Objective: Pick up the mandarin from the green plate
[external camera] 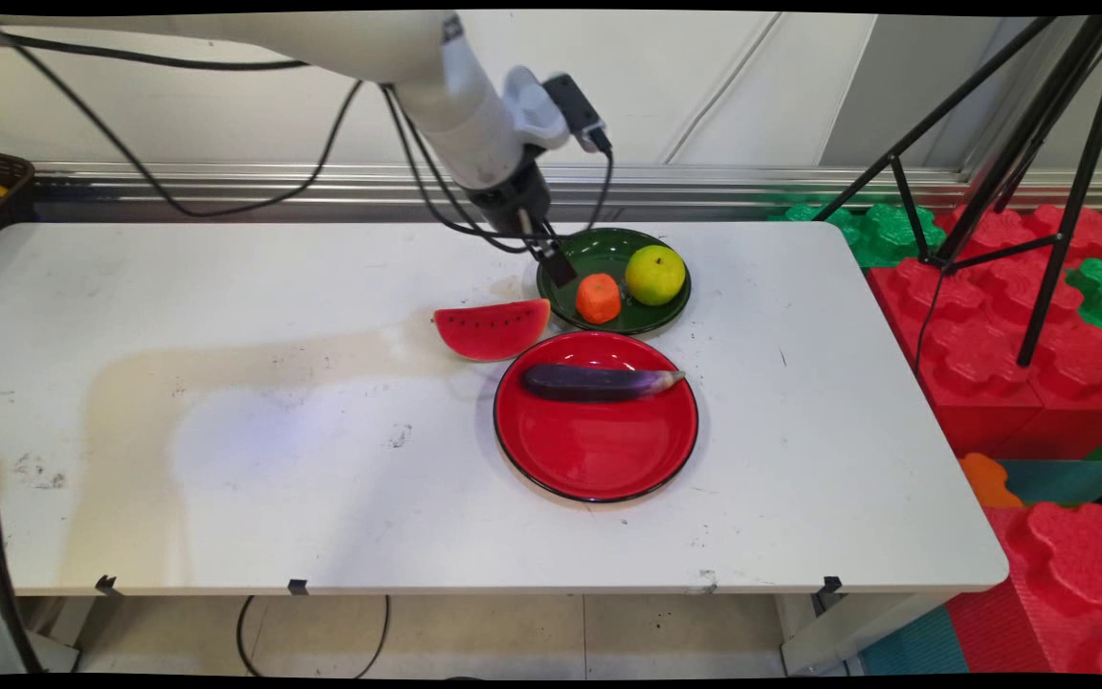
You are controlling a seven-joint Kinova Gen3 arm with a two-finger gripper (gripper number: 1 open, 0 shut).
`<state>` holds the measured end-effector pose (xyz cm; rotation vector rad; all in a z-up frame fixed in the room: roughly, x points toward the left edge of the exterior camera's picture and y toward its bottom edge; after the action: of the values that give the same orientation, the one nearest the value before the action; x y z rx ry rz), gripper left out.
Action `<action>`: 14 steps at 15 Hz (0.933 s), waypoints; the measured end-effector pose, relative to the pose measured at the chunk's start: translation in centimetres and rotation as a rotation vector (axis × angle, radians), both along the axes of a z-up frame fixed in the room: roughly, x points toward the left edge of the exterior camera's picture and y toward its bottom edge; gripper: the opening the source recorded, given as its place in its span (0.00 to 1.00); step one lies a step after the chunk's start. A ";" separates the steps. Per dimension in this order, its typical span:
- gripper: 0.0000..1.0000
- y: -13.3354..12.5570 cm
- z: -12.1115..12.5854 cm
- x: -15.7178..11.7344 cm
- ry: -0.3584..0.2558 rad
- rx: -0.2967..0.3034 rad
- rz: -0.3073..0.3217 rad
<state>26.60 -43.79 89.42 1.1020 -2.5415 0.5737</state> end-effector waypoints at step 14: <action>1.00 -6.7 -7.8 -3.8 -0.001 0.066 0.028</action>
<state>22.79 -50.48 81.61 1.1621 -2.5667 0.5006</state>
